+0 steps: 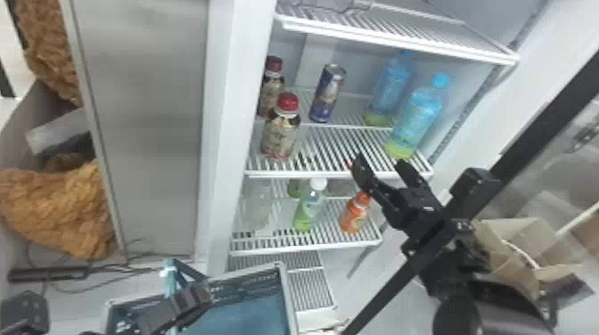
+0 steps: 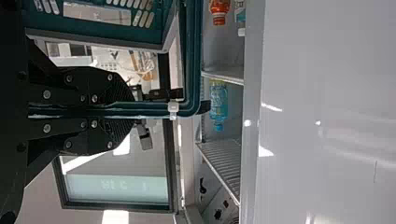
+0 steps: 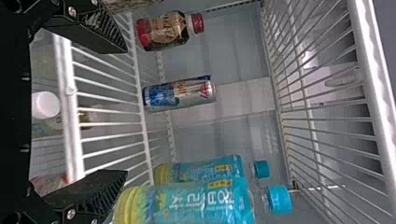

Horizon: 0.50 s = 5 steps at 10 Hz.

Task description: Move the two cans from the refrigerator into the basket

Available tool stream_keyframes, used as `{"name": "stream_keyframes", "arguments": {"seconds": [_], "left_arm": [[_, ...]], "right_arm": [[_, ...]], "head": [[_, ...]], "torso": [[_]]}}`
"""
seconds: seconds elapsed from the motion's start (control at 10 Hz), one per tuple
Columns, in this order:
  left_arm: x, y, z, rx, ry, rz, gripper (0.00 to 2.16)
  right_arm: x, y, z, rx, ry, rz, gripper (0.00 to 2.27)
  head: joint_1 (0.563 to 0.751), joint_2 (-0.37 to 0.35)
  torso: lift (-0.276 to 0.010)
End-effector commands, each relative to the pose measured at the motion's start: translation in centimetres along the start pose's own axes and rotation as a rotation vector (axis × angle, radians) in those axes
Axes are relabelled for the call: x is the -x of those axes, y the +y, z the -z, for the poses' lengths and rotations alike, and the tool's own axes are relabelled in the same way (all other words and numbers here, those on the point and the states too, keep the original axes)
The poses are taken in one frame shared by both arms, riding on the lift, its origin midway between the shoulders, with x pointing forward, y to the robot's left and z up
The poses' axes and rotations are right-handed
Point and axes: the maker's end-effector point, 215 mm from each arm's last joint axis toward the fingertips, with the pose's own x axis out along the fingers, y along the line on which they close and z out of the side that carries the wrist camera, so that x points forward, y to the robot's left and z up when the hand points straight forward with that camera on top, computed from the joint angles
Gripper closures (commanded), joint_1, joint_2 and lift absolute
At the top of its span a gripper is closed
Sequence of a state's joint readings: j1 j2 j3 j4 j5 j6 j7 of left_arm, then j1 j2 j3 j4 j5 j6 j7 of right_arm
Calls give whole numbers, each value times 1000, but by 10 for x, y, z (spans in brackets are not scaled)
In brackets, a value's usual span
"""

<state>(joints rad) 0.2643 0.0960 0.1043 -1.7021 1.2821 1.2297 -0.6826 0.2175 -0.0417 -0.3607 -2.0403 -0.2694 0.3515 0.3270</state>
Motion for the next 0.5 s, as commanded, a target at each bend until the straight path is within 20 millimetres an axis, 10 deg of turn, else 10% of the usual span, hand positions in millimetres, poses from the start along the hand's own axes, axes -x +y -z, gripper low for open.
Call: {"name": "stream_keyframes", "arguments": {"seconds": [0.0, 0.4], "left_arm": [[-1, 0, 0, -1, 3, 1, 1191], [0, 1, 0, 2, 2, -2, 1191]], "right_arm": [[-20, 6, 1, -12, -7, -13, 125], [-62, 2, -13, -11, -29, 7, 125]], "head": [[695, -350], [695, -350]], "torso": [[-31], [-31]]}}
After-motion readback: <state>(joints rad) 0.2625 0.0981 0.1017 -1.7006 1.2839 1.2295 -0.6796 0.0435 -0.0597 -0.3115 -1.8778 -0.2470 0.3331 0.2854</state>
